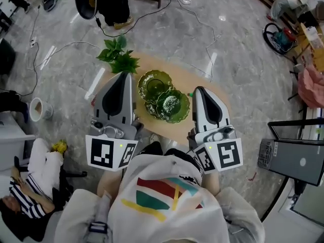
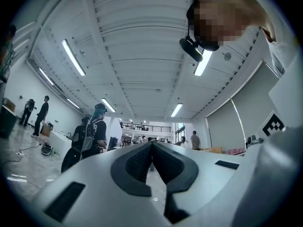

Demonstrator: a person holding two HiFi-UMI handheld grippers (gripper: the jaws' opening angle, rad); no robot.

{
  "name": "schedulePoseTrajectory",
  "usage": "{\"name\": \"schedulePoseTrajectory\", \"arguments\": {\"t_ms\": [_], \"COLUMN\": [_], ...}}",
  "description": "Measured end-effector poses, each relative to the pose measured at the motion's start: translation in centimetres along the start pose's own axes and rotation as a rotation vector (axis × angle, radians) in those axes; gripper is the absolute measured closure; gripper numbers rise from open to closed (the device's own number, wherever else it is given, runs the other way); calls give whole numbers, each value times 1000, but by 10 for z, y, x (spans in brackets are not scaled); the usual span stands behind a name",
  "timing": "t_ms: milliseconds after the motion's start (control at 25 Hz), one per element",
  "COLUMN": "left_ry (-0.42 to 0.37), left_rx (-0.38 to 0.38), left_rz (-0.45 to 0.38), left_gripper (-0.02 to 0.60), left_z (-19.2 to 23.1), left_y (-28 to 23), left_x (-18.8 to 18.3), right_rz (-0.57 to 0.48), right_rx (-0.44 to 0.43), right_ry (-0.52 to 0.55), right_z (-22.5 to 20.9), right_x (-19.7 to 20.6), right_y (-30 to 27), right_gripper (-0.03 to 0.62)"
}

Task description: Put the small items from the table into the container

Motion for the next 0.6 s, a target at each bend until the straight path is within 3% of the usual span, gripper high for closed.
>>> {"name": "schedulePoseTrajectory", "arguments": {"t_ms": [240,480,600], "left_ry": [34,49,64], "left_rx": [-56,-37,-47], "left_rz": [60,103,93], "left_gripper": [572,572,572], "left_z": [28,19,12], "left_y": [-10,-26,-32], "left_x": [30,42,47], "right_rz": [69,131,133], "right_rx": [27,68,49], "right_ry": [-11,-81,-52], "right_z": [-19,-41,-45], "right_x": [22,33,28], "right_y": [-20,-16,-15], "right_gripper": [580,580,580]}}
Point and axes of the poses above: the fingertips, and each gripper's own axes: y backward along the fingers, z to its left, x out of its underside, the point moved 1 cm from there along y, backward along the fingers, and after that the axes turned 3 degrees about x, right-handed, at the moved point
